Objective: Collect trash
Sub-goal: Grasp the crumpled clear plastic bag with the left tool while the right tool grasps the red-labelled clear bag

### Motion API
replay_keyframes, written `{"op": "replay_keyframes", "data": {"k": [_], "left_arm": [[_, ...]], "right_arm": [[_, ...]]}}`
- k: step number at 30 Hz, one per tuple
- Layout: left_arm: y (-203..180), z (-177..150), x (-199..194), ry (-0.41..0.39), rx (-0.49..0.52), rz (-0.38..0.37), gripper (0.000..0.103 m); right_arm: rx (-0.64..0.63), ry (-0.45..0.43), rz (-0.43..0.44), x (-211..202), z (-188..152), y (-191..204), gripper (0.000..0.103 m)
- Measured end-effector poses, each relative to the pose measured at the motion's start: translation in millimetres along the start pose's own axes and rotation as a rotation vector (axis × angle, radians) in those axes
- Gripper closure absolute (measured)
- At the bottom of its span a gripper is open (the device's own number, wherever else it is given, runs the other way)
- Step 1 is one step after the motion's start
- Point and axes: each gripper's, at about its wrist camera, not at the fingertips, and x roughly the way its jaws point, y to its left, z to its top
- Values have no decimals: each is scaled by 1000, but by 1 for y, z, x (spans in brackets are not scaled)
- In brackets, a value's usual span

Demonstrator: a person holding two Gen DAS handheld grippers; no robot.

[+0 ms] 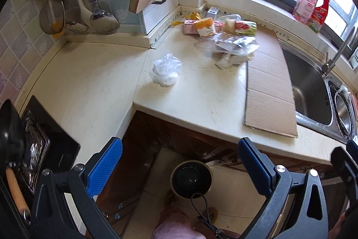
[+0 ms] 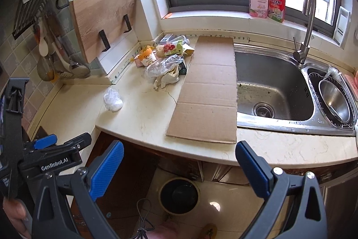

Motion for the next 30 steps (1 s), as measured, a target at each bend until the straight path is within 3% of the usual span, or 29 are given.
{"op": "replay_keyframes", "data": {"k": [5, 10, 18, 24, 30], "left_arm": [[29, 38, 43, 39, -35, -12, 1], [46, 69, 99, 73, -66, 35, 1], [50, 106, 176, 111, -58, 58, 1], [54, 118, 192, 73, -55, 62, 1], [60, 124, 206, 88, -63, 45, 1]], "right_arm": [[16, 30, -27, 29, 26, 8, 3], [53, 58, -24, 63, 56, 9, 3], [214, 89, 88, 133, 97, -4, 14], [351, 98, 192, 185, 118, -12, 19], [477, 140, 298, 227, 122, -16, 34]]}}
